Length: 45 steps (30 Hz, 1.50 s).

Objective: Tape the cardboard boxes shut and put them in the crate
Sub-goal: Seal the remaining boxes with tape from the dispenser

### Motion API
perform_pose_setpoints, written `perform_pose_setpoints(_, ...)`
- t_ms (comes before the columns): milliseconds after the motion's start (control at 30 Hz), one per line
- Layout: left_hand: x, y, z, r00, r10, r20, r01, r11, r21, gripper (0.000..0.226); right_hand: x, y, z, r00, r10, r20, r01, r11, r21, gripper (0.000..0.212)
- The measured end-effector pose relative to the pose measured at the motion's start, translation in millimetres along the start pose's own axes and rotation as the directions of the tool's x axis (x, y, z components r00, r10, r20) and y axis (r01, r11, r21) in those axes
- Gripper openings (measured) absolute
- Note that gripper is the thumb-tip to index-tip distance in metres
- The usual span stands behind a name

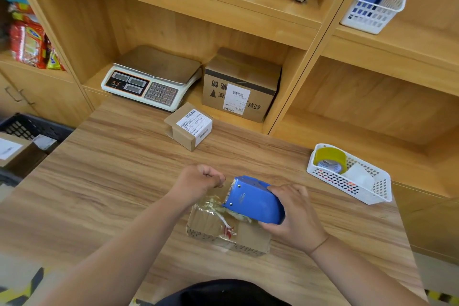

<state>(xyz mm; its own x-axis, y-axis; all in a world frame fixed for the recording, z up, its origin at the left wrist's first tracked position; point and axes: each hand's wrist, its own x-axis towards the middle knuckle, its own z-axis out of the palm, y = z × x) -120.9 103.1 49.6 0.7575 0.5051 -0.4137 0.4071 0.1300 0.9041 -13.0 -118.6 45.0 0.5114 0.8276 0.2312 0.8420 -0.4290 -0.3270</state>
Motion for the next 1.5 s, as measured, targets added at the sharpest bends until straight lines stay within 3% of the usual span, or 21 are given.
perform_pose_setpoints(200, 2, -15, 1, 0.998, -0.052, -0.028, 0.051, 0.998, -0.042, 0.011, 2, -1, 1, 0.994, -0.007, 0.11, 0.005, 1.0, 0.024, 0.056)
perform_pose_setpoints(500, 6, -29, -55, 0.989, -0.079, -0.121, 0.073, 0.996, -0.05, 0.011, -10, 7, -10, 0.99, 0.045, 0.133, -0.051, 0.998, 0.038, 0.056)
perform_pose_setpoints(600, 8, -36, -76, 0.981, -0.105, -0.166, 0.095, 0.993, -0.063, 0.01, -13, 11, -20, 0.987, 0.086, 0.139, -0.087, 0.996, 0.0, 0.057)
perform_pose_setpoints(700, 10, -45, -82, 0.979, -0.108, -0.173, 0.101, 0.994, -0.047, 0.015, -4, 3, -29, 0.965, 0.106, 0.238, -0.101, 0.994, -0.031, 0.058)
perform_pose_setpoints(1067, 25, -63, -63, 0.974, -0.141, -0.18, 0.127, 0.988, -0.085, 0.01, 15, -24, -51, 0.904, 0.185, 0.385, -0.118, 0.974, -0.193, 0.05)
perform_pose_setpoints(1500, 37, -77, -56, 0.97, -0.174, -0.169, 0.171, 0.985, -0.033, 0.011, 1, -13, -21, 0.895, 0.245, 0.374, -0.16, 0.957, -0.243, 0.051)
